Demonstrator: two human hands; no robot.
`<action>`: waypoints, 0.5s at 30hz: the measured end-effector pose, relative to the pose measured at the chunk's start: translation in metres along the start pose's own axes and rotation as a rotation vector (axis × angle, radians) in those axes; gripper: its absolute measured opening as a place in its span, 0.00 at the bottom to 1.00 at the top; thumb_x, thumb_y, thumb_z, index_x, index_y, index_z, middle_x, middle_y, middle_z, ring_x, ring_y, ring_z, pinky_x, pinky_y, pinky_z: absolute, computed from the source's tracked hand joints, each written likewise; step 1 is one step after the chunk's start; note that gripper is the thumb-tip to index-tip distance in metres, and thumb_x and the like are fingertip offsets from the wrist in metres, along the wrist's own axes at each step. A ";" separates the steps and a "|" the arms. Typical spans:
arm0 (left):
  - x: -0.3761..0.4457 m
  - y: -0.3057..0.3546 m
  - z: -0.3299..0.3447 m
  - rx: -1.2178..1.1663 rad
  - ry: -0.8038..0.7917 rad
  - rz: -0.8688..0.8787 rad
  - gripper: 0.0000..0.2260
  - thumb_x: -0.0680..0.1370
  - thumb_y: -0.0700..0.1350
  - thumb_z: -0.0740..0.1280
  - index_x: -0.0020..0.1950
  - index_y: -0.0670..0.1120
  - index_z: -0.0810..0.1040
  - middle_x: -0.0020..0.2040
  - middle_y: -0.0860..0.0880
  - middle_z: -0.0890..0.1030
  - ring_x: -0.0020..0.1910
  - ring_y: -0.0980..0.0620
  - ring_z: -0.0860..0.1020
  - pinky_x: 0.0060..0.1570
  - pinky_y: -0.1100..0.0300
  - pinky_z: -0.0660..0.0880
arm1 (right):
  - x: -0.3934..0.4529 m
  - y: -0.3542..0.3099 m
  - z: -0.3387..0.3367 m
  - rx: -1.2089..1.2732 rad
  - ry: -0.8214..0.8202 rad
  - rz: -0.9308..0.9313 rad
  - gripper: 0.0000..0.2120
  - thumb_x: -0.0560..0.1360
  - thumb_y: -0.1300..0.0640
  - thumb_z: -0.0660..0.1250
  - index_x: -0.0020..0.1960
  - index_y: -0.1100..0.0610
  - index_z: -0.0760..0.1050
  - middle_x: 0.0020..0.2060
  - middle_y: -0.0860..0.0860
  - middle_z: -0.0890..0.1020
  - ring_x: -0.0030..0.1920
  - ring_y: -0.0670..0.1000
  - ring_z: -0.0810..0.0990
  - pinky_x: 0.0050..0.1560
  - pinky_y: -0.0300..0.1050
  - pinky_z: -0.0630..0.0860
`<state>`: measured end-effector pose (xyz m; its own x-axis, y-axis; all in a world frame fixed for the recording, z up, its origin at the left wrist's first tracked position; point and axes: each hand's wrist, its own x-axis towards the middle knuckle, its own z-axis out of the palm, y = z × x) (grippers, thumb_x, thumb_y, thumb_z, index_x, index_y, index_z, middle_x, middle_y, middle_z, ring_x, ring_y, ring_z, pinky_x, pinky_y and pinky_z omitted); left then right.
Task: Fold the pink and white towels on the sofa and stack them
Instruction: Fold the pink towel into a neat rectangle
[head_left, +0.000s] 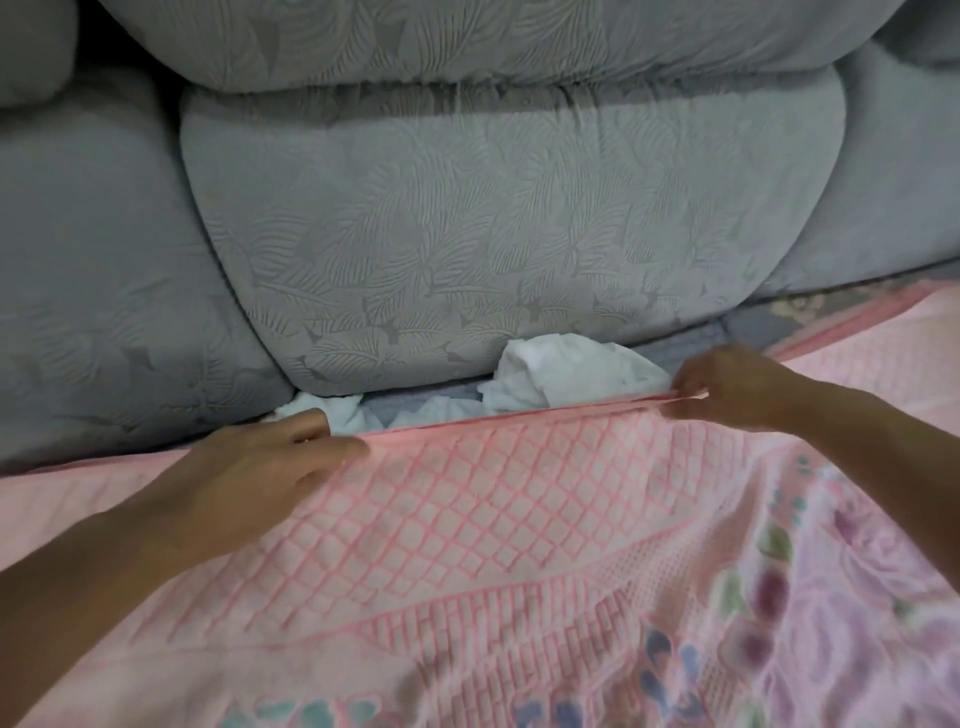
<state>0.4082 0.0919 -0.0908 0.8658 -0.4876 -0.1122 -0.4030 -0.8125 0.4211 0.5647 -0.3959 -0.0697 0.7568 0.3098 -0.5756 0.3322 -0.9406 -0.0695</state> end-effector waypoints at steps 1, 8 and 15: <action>0.000 0.003 0.000 -0.064 0.033 -0.059 0.15 0.78 0.54 0.56 0.63 0.61 0.73 0.49 0.57 0.77 0.41 0.52 0.80 0.37 0.56 0.77 | -0.002 0.003 0.001 -0.006 -0.010 0.014 0.21 0.70 0.32 0.70 0.48 0.48 0.86 0.44 0.43 0.84 0.50 0.48 0.81 0.49 0.40 0.67; -0.001 0.007 -0.005 -0.082 -0.041 -0.103 0.16 0.80 0.62 0.50 0.63 0.63 0.71 0.51 0.61 0.77 0.47 0.57 0.79 0.46 0.57 0.78 | -0.018 0.006 -0.004 0.343 0.035 0.054 0.37 0.63 0.16 0.54 0.33 0.48 0.81 0.27 0.47 0.79 0.28 0.45 0.75 0.34 0.45 0.72; 0.010 0.010 0.000 -0.240 -0.061 -0.165 0.20 0.77 0.70 0.52 0.36 0.59 0.72 0.39 0.57 0.75 0.38 0.63 0.74 0.44 0.57 0.74 | -0.023 0.005 0.003 0.570 0.213 0.203 0.14 0.65 0.37 0.76 0.37 0.48 0.84 0.35 0.53 0.84 0.34 0.58 0.79 0.40 0.46 0.74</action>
<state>0.4128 0.0794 -0.0876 0.8915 -0.3794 -0.2475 -0.1705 -0.7872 0.5927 0.5471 -0.4079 -0.0597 0.8881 0.0834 -0.4520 -0.1362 -0.8915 -0.4321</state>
